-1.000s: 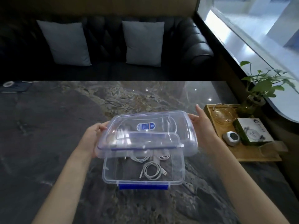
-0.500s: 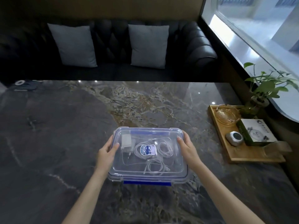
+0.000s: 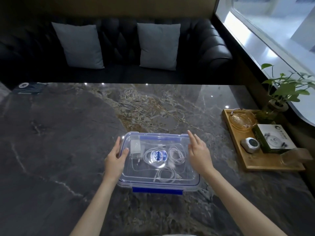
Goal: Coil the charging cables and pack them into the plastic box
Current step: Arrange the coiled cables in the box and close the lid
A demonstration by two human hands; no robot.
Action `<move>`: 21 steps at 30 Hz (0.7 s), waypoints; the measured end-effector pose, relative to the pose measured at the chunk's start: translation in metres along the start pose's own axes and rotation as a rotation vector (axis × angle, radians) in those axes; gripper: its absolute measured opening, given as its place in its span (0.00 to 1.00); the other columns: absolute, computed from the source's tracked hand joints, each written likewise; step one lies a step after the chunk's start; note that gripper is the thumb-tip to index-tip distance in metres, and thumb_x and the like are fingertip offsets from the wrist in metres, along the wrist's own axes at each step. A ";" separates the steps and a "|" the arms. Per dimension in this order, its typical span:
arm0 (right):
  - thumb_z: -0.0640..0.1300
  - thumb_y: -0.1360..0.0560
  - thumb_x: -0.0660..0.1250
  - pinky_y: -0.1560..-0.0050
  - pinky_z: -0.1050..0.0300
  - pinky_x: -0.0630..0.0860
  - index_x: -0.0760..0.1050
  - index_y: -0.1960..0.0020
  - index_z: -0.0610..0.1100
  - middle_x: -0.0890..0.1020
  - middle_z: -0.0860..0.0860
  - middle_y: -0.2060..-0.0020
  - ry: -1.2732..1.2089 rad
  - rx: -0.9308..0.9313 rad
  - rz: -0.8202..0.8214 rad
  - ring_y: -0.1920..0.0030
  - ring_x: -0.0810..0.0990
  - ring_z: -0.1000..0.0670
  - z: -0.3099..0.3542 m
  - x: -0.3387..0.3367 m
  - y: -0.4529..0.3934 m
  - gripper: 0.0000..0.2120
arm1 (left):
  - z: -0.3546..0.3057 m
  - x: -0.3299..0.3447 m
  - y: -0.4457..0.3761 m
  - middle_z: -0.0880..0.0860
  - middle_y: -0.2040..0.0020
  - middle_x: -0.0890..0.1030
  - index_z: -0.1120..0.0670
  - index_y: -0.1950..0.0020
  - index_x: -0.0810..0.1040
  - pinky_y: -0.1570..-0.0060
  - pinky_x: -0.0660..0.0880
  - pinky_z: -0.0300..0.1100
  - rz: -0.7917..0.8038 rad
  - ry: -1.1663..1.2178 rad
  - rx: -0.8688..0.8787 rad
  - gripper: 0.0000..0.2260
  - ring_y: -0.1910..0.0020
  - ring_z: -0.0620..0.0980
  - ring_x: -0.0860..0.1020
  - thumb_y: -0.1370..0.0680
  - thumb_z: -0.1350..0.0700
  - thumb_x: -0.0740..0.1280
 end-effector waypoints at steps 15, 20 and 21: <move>0.67 0.30 0.62 0.35 0.48 0.68 0.71 0.35 0.42 0.74 0.45 0.35 0.278 -0.031 0.709 0.36 0.72 0.44 0.059 0.051 -0.075 0.35 | -0.004 -0.001 0.000 0.52 0.35 0.75 0.52 0.31 0.69 0.37 0.69 0.42 -0.019 -0.093 0.014 0.20 0.39 0.44 0.72 0.23 0.55 0.63; 0.55 0.35 0.75 0.48 0.57 0.72 0.77 0.42 0.43 0.81 0.49 0.49 -0.027 -0.076 0.429 0.49 0.78 0.48 0.068 0.035 -0.081 0.26 | -0.007 0.001 0.001 0.54 0.36 0.76 0.52 0.31 0.68 0.41 0.67 0.36 -0.026 -0.104 0.033 0.19 0.42 0.42 0.71 0.22 0.57 0.63; 0.54 0.35 0.75 0.50 0.57 0.72 0.79 0.45 0.43 0.82 0.49 0.51 -0.049 -0.090 0.396 0.51 0.78 0.49 0.068 0.035 -0.080 0.23 | -0.007 0.000 0.001 0.54 0.35 0.76 0.52 0.31 0.68 0.41 0.67 0.36 -0.029 -0.109 0.034 0.19 0.42 0.41 0.71 0.22 0.57 0.63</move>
Point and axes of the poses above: each hand's wrist, its own y-axis away from the middle knuckle, its own x-axis out of the palm, z = x × y, the point moved 8 cm from there along -y, towards the middle knuckle
